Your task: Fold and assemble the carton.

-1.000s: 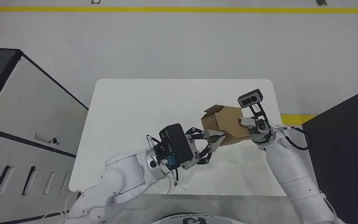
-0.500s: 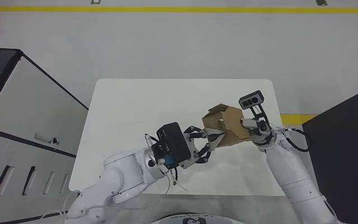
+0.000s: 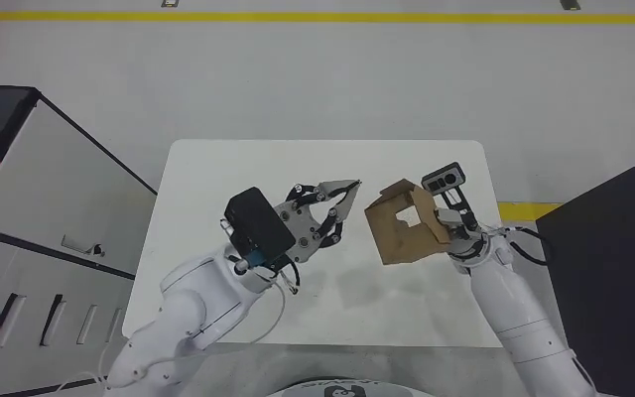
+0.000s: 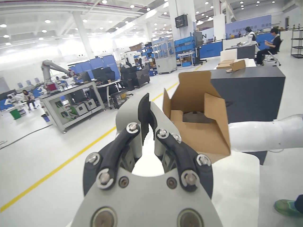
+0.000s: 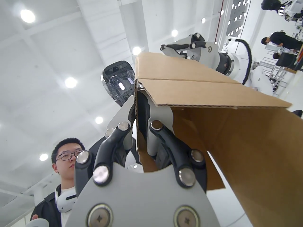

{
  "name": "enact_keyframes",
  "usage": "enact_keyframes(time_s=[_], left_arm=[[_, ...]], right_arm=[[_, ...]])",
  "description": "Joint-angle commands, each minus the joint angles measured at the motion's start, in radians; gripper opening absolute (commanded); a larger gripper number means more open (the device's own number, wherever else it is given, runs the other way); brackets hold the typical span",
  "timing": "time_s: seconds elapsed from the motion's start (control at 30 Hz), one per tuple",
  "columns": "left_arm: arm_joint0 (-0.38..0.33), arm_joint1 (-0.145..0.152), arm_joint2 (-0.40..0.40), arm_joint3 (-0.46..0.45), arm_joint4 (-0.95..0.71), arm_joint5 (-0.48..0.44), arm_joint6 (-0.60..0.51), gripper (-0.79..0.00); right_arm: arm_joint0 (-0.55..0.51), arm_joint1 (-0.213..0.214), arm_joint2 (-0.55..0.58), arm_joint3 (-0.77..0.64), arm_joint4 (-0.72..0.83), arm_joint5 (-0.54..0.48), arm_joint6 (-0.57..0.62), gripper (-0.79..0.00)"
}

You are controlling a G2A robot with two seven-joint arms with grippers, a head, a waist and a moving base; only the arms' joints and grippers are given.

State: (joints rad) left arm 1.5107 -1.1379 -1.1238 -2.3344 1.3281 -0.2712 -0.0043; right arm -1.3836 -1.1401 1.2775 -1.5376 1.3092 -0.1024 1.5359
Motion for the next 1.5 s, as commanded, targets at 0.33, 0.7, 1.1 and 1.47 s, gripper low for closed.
enact_keyframes(time_s=[0.33, 0.7, 1.1, 1.47], left_arm=[[-0.029, -0.009, 0.030, 0.036, -0.072, -0.034, -0.027, -0.785], [-0.033, -0.012, 0.048, 0.042, -0.092, -0.074, -0.048, -0.785], [-0.038, -0.014, 0.065, 0.052, -0.104, -0.108, -0.057, -0.785], [-0.048, -0.018, 0.080, 0.059, -0.108, -0.121, -0.066, -0.785]], right_arm=[[0.001, 0.011, -0.038, -0.012, -0.021, 0.078, 0.000, -0.785], [0.014, 0.016, -0.055, 0.011, -0.004, 0.069, 0.000, -0.785], [0.026, 0.015, -0.068, 0.027, 0.016, 0.055, 0.000, -0.785], [0.030, 0.015, -0.070, 0.023, 0.025, 0.042, 0.000, -0.785]])
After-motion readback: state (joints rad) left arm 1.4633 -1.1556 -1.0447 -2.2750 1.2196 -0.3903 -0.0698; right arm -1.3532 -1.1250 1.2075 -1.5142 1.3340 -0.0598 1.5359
